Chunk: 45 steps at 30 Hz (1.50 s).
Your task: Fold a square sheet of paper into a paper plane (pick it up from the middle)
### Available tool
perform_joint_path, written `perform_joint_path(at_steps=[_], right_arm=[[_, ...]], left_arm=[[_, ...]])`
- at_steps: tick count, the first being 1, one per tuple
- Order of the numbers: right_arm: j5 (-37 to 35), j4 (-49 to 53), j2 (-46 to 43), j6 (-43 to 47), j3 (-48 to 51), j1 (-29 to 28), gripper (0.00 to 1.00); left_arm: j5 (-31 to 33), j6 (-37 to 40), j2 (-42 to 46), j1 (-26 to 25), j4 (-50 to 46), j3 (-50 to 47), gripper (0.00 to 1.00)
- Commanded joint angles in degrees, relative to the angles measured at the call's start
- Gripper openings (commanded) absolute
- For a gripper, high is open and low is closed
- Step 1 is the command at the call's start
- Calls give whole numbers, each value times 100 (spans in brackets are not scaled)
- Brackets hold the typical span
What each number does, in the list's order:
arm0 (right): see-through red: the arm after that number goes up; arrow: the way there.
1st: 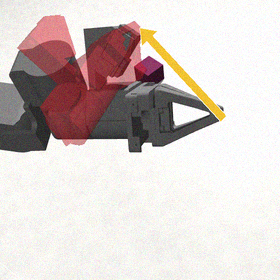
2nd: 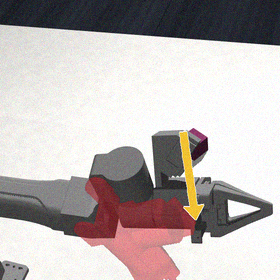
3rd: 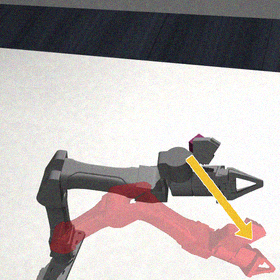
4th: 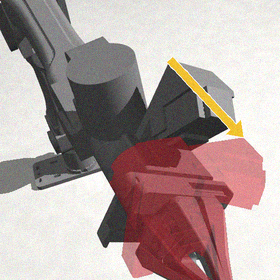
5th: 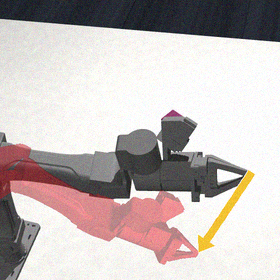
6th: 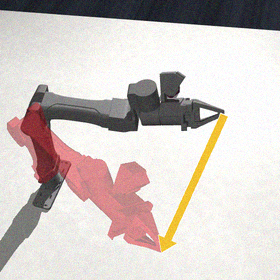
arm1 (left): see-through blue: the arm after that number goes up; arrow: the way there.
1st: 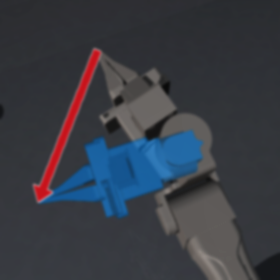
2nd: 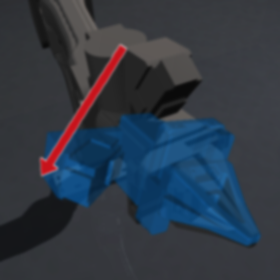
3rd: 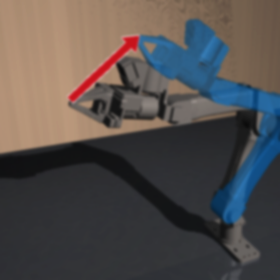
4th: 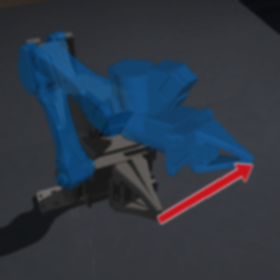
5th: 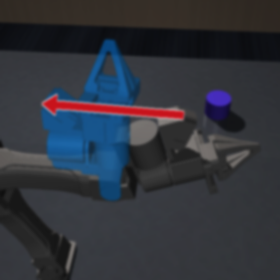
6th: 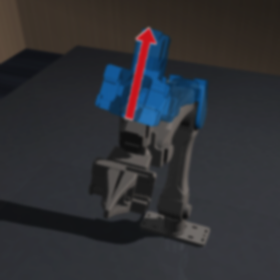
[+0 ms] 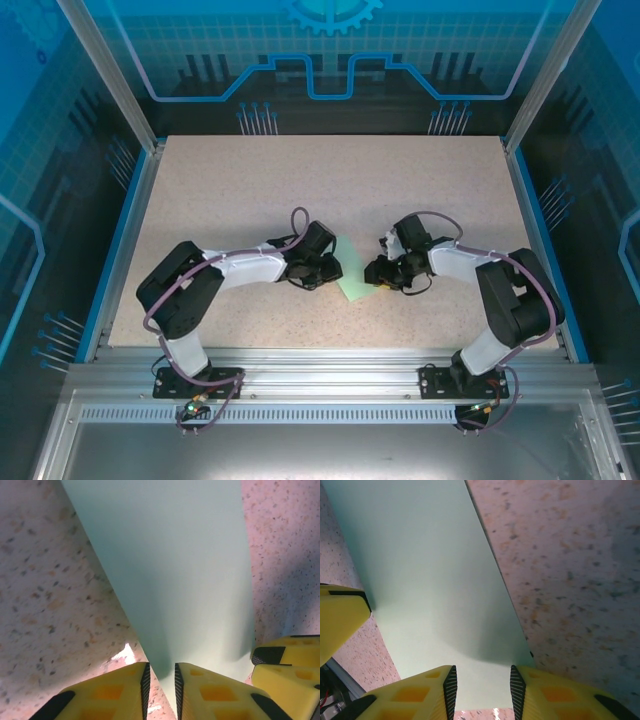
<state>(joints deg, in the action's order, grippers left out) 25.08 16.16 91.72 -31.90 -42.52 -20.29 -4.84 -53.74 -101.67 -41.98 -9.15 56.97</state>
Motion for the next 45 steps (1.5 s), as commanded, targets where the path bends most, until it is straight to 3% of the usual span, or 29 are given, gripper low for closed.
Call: perform_joint_path(at_steps=[1, 6, 13, 18, 21, 23, 26, 33, 45], right_arm=[[238, -28, -201, 68, 94, 183, 36], [304, -43, -373, 68, 232, 385, 36], [379, 82, -644, 145, 373, 719, 37], [400, 219, -777, 235, 380, 911, 37], [415, 247, -822, 229, 383, 939, 38], [439, 211, -837, 199, 390, 932, 39], [495, 135, -844, 142, 411, 938, 40], [546, 106, -890, 135, 413, 931, 42], [581, 105, -909, 149, 482, 931, 42]], left_arm=[[-32, 594, -178, -42, -119, 232, 22], [-35, 1048, -228, -44, -195, 405, 17], [-290, 1650, -324, -27, -301, 587, 2], [-351, 1795, -286, 32, -369, 572, 1], [-386, 1528, -136, 73, -226, 417, 13], [-350, 1091, -19, 89, -87, 247, 28], [-466, 420, 71, 91, 358, -49, 38], [-473, -376, -99, 89, 949, -306, 40], [-465, -619, -398, 88, 1026, -195, 41]])
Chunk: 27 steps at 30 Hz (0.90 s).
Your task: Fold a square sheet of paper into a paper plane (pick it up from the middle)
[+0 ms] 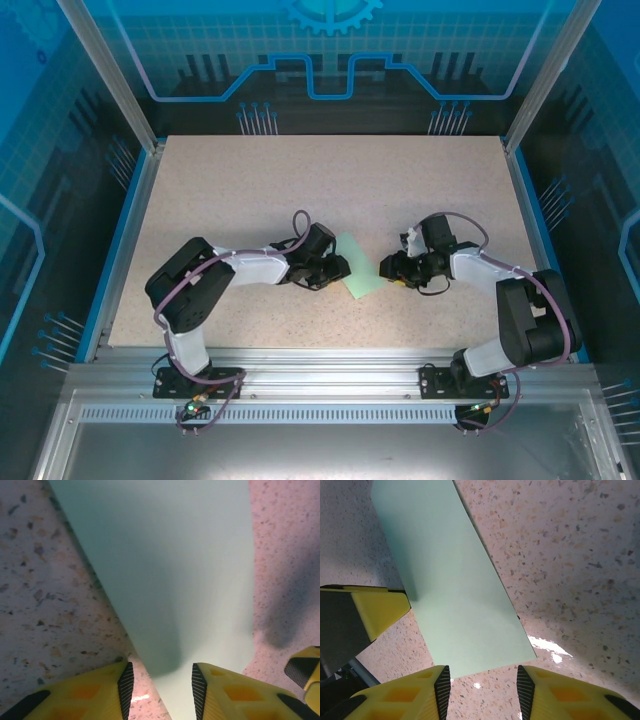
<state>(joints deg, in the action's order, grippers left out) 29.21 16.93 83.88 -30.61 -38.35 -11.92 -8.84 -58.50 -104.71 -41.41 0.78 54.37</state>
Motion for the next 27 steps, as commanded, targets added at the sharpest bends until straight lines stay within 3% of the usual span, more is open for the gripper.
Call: perform_joint_path(at_steps=[1, 7, 21, 27], right_arm=[[172, 30, -121, 26, 71, 97, 43], [195, -4, -71, 34, 89, 94, 42], [172, 20, -37, 70, 126, 96, 42], [146, 63, -37, 79, 108, 94, 42]], left_arm=[[-63, -153, -94, 36, 36, 53, 41], [-137, -251, -145, 35, 327, 12, 39], [-91, 37, -287, 36, 136, 189, 11], [-74, 139, -223, 30, 126, 179, 4]])
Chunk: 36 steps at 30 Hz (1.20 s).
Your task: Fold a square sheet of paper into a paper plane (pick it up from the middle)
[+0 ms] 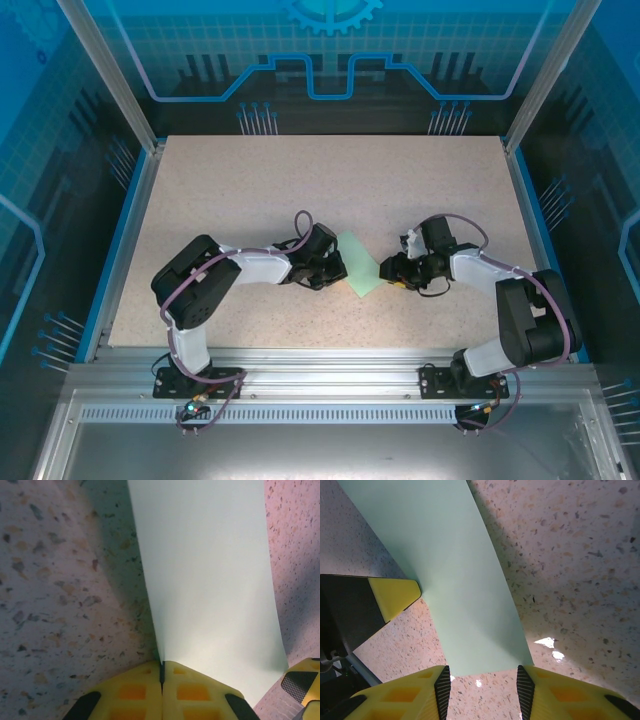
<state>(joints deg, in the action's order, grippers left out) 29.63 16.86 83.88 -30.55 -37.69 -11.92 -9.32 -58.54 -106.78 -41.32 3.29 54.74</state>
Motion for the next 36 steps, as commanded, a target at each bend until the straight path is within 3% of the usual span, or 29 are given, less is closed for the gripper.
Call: perform_joint_path(at_steps=[1, 5, 12, 21, 27, 30, 32, 34, 36], right_arm=[[109, 72, -36, 68, 41, 98, 42], [54, 114, -31, 94, -1, 100, 42], [-3, 187, 114, 178, -136, 98, 47], [-34, 228, 477, 231, -386, -89, 54], [-19, 203, 697, 206, -508, -240, 54], [-74, 190, 734, 166, -538, -306, 54], [-89, 152, 701, 121, -526, -312, 54], [-101, 150, 668, 102, -514, -311, 54], [-148, 158, 608, 82, -493, -311, 54]], left_arm=[[-33, 182, 6, 22, -122, 142, 3], [-112, 506, 108, 47, -282, 210, 0], [-623, 1793, 118, 196, -1091, 483, 0], [-1593, 3109, -164, 419, -1853, 1007, 0], [-1623, 3486, -387, 482, -2296, 1341, 0], [-1427, 3437, -436, 486, -2424, 1412, 17], [-1254, 3348, -362, 487, -2469, 1415, 22], [-1019, 3228, -211, 489, -2519, 1391, 34], [-844, 3071, -13, 485, -2539, 1343, 36]])
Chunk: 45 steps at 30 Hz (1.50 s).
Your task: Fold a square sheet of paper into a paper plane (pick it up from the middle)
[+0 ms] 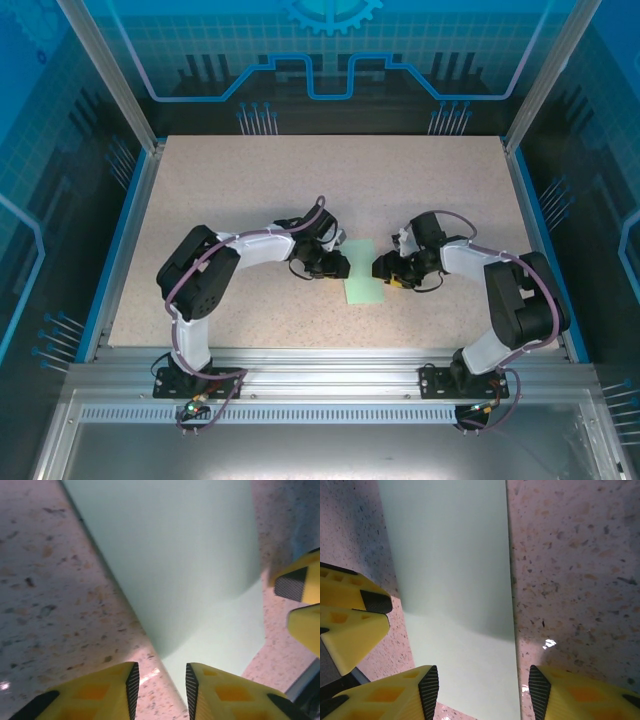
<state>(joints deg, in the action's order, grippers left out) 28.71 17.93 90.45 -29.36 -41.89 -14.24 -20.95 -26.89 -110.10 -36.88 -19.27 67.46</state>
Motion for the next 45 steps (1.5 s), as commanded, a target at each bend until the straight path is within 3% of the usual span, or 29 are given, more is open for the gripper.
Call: perform_joint_path(at_steps=[1, 6, 11, 22, 45], right_arm=[[-86, 52, -78, -34, -61, -80, 54], [-146, 33, -124, -85, -6, -79, 54], [-181, -22, -125, -157, 33, -79, 54], [-58, -66, -83, -142, 60, -80, 55], [43, -173, 235, -173, -12, -221, 56]], left_arm=[[368, -177, 411, 41, -271, 60, 36], [26, -670, 718, 22, 336, -136, 33], [-215, -762, 288, -112, 442, 217, 25], [407, -873, -257, -166, 101, 321, 15], [617, -773, -451, -168, 28, 136, 13]])
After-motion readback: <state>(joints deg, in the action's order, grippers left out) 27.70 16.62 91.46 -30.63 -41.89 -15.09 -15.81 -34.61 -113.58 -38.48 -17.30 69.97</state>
